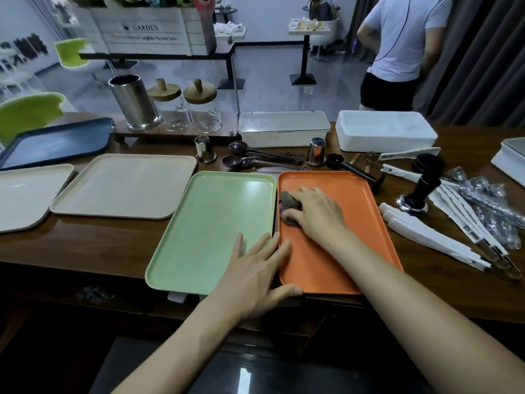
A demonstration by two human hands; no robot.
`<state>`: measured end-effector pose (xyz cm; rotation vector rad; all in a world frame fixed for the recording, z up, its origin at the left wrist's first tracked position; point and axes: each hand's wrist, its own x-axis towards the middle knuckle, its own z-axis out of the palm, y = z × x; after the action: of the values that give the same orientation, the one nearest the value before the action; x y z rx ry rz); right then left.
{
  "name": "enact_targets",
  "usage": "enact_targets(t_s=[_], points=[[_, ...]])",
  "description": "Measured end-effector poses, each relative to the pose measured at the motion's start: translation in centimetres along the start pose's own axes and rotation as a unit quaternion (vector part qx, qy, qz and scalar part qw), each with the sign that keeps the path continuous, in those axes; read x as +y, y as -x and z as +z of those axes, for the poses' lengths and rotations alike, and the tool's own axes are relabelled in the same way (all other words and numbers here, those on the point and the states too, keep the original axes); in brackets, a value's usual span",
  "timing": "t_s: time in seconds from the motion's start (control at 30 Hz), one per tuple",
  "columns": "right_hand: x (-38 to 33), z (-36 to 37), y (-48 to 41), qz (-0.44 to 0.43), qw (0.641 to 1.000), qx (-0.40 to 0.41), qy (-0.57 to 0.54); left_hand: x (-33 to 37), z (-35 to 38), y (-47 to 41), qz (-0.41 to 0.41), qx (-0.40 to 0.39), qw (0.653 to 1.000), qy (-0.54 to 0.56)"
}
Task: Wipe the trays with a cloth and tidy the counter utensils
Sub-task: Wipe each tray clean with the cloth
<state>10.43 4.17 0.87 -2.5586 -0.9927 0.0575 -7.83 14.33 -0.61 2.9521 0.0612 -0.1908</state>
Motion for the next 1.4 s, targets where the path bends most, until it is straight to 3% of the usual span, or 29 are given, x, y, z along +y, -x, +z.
enact_targets(t_s=[0.37,0.63,0.83,1.07,1.2,1.4], points=[[-0.2,0.3,-6.4,0.045,0.999,-0.001,0.016,-0.1,-0.8,-0.7,-0.005,-0.048,0.997,-0.059],[-2.0,-1.4,2.4,0.038,0.995,-0.080,0.048,-0.4,-0.5,-1.0,0.018,-0.032,0.993,-0.108],[-0.1,-1.7,11.5,0.083,0.993,-0.066,0.050,-0.4,-0.9,-1.0,0.025,-0.020,0.990,-0.137],[5.2,-4.9,14.8,0.187,0.976,-0.024,0.108,-0.2,-1.3,-1.1,0.036,-0.009,0.988,-0.149],[4.5,-4.2,15.0,0.171,0.978,0.000,0.120,0.0,-1.2,-1.1,0.030,-0.011,0.987,-0.160],[-1.5,-0.8,14.1,0.069,0.997,-0.008,0.032,0.4,-1.0,-1.4,0.007,-0.022,0.986,-0.166]])
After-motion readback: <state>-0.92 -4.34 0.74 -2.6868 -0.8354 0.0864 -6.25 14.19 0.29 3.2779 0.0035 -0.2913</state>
